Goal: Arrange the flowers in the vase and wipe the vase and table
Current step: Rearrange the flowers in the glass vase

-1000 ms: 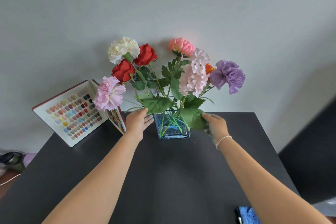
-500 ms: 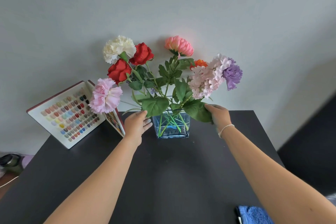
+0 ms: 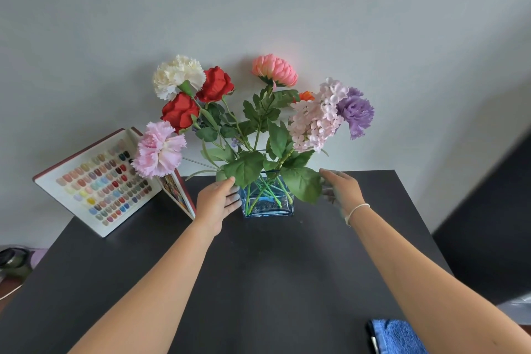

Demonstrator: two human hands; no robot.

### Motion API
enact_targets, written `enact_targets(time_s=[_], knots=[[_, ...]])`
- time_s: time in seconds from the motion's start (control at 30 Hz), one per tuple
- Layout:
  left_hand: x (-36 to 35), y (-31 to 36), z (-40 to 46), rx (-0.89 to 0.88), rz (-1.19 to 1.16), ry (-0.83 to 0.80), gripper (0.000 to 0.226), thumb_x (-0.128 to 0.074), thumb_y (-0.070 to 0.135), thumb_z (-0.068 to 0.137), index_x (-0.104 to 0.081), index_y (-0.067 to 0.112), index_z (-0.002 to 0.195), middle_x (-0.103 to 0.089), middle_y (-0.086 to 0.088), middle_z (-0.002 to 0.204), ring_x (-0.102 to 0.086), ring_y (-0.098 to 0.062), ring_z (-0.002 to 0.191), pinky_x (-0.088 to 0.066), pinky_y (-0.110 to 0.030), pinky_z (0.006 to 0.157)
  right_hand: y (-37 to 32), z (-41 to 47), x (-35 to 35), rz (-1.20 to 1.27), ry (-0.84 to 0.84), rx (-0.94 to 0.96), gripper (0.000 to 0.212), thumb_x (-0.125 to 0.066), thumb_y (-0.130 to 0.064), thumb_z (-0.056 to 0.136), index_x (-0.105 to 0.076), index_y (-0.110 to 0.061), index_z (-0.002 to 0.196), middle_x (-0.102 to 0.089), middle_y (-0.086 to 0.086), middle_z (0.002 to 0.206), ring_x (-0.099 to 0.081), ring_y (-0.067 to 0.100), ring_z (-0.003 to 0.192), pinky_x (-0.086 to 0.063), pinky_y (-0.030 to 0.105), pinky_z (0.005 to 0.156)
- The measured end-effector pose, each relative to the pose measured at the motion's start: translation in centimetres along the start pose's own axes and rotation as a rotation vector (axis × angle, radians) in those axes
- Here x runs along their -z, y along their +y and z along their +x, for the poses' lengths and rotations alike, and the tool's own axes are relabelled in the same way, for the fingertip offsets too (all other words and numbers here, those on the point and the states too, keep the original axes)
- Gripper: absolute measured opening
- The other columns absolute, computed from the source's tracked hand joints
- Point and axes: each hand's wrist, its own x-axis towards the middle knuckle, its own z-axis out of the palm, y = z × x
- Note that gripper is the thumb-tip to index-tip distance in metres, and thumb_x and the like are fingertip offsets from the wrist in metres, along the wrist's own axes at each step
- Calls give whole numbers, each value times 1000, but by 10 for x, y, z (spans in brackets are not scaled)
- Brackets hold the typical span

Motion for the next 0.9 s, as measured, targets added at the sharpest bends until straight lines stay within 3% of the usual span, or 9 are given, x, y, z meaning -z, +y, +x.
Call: enact_targets(time_s=[0.17, 0.3, 0.9], knots=[[3, 0, -3, 4, -8, 6, 6, -62, 20, 86, -60, 14, 84, -65, -6, 83, -61, -17, 76, -53, -28, 61, 6, -6, 7, 29, 10, -6, 8, -62, -20, 83, -61, -13, 80, -57, 2, 67, -41, 11, 46, -35, 19, 41], [8, -4, -7, 12, -17, 1, 5, -61, 19, 87, -60, 14, 85, -65, -6, 85, -61, -17, 77, -55, -33, 72, 13, -13, 13, 32, 48, -23, 6, -61, -22, 84, -59, -17, 82, -61, 1, 70, -42, 13, 51, -37, 22, 47], [23, -69, -59, 18, 182, -96, 6, -60, 20, 87, -63, 16, 89, -67, -7, 92, -62, -18, 80, -54, -28, 67, 72, -78, 44, -145, 80, -20, 7, -60, -22, 84, -63, -17, 82, -66, 0, 74, -47, 12, 56, -42, 22, 52]])
